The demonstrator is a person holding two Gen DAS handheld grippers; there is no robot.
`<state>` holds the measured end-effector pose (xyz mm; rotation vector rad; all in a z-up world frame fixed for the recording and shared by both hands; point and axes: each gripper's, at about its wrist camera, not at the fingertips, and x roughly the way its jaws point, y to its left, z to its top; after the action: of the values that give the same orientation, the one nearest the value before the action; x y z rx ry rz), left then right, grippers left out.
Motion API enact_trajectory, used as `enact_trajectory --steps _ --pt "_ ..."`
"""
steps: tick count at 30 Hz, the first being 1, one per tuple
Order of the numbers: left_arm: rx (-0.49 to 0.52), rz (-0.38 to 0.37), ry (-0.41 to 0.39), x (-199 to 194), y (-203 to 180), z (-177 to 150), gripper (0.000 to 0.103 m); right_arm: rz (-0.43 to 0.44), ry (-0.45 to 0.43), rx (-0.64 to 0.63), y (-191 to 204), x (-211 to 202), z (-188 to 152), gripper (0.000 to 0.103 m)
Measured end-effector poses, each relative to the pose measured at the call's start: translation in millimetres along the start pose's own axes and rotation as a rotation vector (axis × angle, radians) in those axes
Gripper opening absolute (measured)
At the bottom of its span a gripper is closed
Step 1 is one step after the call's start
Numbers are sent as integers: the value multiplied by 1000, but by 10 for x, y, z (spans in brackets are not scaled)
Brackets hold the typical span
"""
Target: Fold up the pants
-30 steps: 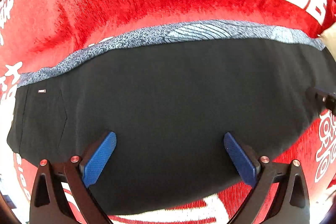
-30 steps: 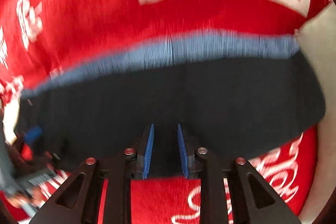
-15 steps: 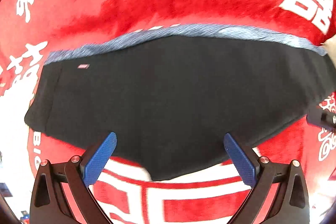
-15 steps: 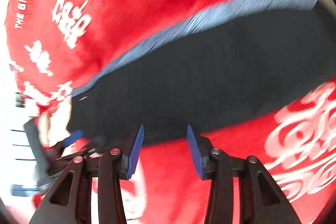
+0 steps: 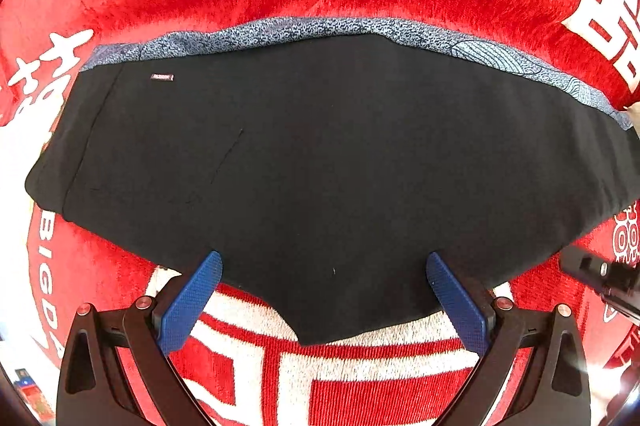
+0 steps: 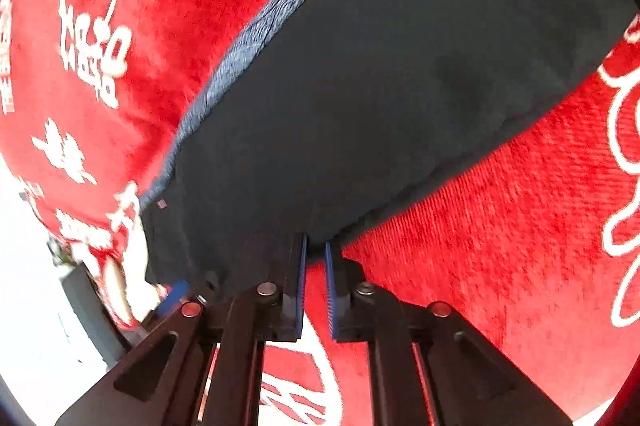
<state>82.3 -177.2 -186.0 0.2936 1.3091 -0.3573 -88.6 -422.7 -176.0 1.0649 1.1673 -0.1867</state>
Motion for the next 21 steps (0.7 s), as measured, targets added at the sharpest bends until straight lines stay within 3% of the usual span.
enact_trajectory --steps 3,5,8,12,14,17,21 --pt "15 8 -7 -149 -76 -56 103 -91 13 -117 115 -117 -98 10" --pt "22 7 -15 -286 -84 -140 103 -143 -39 -207 213 -262 -95 10" --pt "33 13 -11 -237 -140 -117 103 -226 -130 -295 294 -434 21 25" --pt "44 40 4 -208 -198 -142 103 -298 -181 -294 218 -448 338 34" --pt "49 47 11 -252 -259 -138 103 -338 -155 -272 120 -331 450 36" --pt "55 61 17 -226 -289 -134 103 -267 -167 -183 -49 -333 487 36" --pt "62 76 26 -210 -337 -126 103 -234 -175 -159 -89 -365 461 37"
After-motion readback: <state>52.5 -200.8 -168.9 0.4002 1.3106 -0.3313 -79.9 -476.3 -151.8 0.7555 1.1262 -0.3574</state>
